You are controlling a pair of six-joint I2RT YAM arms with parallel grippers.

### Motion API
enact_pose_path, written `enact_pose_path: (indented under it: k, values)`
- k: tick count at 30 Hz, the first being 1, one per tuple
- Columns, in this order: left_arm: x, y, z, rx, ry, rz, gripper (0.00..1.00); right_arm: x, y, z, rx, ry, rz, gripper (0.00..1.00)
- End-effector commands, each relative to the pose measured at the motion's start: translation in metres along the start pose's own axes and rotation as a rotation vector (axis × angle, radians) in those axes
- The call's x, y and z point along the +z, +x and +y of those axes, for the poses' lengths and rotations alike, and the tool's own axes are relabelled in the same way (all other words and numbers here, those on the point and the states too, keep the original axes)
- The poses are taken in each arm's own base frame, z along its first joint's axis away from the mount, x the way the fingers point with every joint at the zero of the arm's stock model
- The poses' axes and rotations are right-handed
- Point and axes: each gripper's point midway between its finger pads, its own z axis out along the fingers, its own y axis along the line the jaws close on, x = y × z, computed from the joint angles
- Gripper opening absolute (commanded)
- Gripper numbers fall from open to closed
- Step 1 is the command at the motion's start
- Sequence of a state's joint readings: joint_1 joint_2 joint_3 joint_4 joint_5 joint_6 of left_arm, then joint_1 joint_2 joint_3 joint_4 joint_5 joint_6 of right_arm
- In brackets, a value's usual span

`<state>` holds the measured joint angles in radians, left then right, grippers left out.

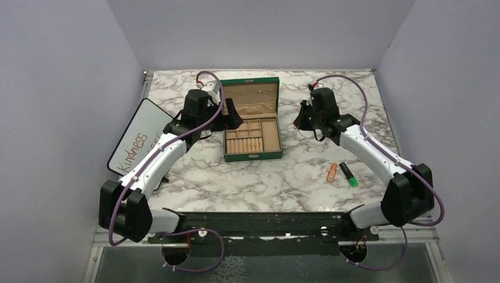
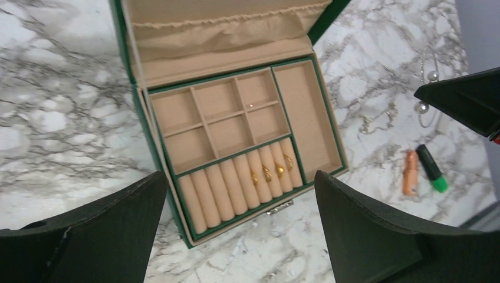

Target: Organize the mixed jewelry

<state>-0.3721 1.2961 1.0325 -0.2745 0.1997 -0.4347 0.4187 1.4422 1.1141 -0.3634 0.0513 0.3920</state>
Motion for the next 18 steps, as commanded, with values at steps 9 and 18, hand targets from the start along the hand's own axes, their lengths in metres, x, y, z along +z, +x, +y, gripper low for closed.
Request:
enact_pose_path:
  k: [9, 18]
  values:
    - [0.003, -0.012, -0.085, -0.259, 0.429, 0.114, 0.99, -0.059, 0.035, 0.123, -0.151, -0.431, 0.012, 0.06]
    - [0.003, 0.021, -0.095, -0.377, 0.555, 0.252, 0.98, -0.083, 0.067, 0.179, -0.334, -0.659, 0.044, 0.06]
